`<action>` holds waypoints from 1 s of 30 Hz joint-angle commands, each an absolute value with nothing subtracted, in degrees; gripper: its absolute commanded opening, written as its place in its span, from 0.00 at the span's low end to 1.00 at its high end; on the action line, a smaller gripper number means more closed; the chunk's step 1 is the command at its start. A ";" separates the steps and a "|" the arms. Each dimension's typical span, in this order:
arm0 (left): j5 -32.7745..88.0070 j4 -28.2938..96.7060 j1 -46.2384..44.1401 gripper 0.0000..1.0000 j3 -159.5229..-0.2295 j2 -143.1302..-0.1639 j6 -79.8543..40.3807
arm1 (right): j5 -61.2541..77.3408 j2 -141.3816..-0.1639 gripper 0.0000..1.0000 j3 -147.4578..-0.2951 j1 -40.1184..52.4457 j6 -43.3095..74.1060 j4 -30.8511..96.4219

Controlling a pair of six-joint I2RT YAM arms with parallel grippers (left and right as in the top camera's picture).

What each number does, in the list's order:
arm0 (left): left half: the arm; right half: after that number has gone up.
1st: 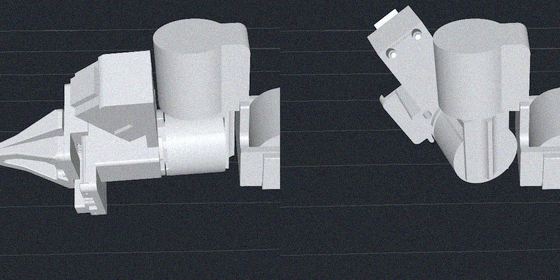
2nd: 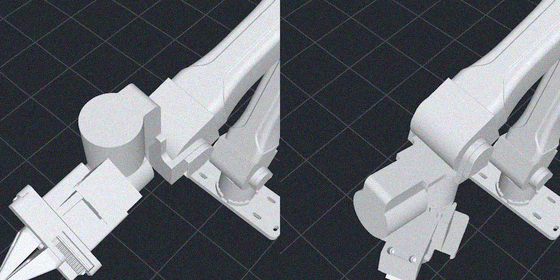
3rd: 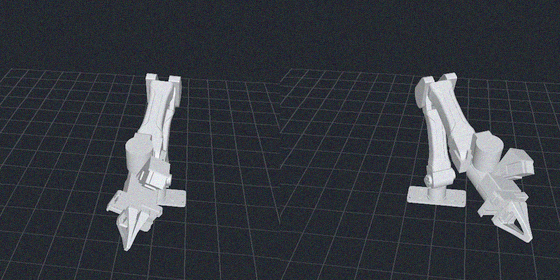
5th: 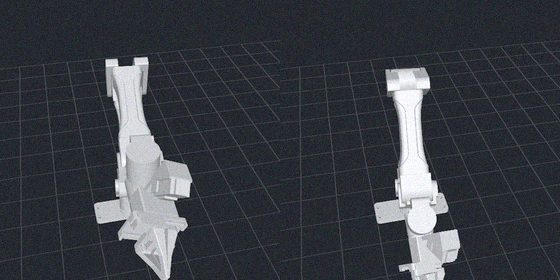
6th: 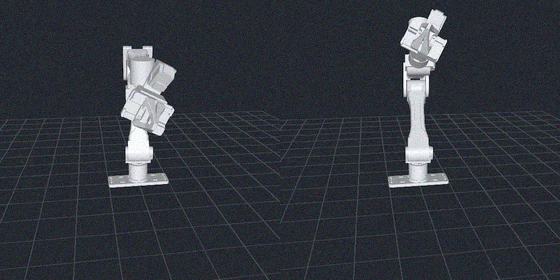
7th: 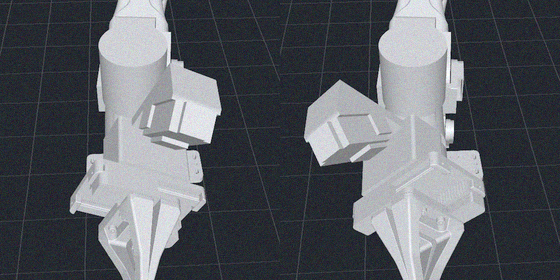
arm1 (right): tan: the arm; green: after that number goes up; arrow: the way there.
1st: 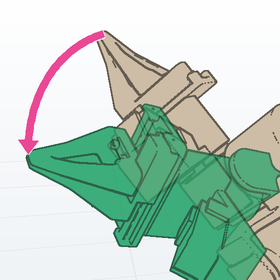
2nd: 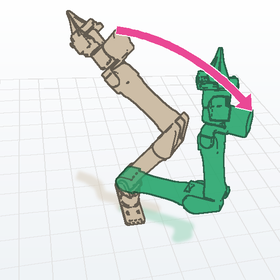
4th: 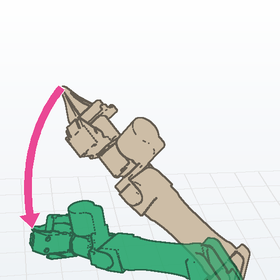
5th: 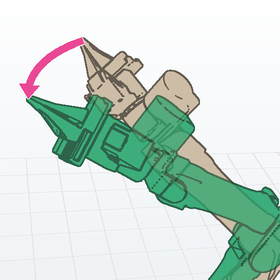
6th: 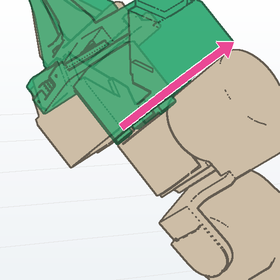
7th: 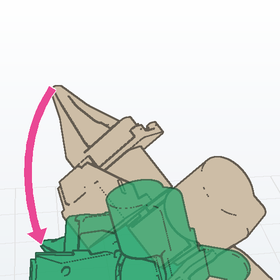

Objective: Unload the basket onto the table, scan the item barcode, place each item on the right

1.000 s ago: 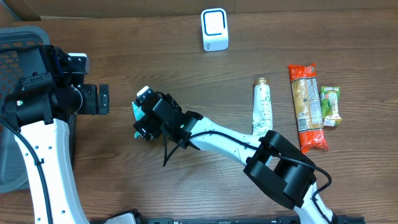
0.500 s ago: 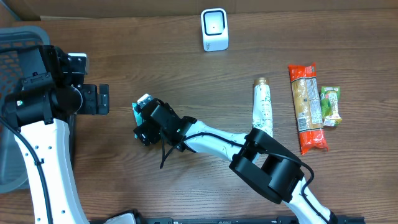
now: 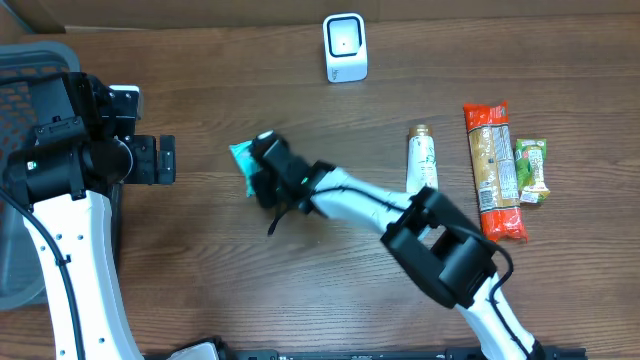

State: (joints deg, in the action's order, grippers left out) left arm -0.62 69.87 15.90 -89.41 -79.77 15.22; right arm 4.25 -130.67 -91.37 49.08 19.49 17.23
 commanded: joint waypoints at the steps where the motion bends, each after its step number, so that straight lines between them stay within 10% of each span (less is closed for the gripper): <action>1: -0.16 69.84 16.12 1.00 -89.71 -79.40 16.10 | 14.00 -130.30 0.38 -90.52 44.47 20.16 22.74; 8: -0.16 69.84 16.10 1.00 -89.71 -79.40 16.10 | 21.76 -123.59 0.27 -90.54 36.77 18.98 42.89; 15: -0.16 69.84 16.12 1.00 -89.71 -79.40 16.10 | 13.85 -120.86 0.81 -90.89 34.37 8.43 56.97; 18: -0.16 69.84 16.10 1.00 -89.71 -79.40 16.10 | 6.50 -120.86 0.88 -93.91 34.41 8.45 59.96; 30: -0.16 69.84 16.10 1.00 -89.71 -79.40 16.10 | -12.82 -121.54 0.80 -102.80 43.07 10.37 59.75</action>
State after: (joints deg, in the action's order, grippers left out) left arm -0.62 69.87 15.90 -89.41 -79.77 15.22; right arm -5.52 -122.63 -102.54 39.40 9.34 60.53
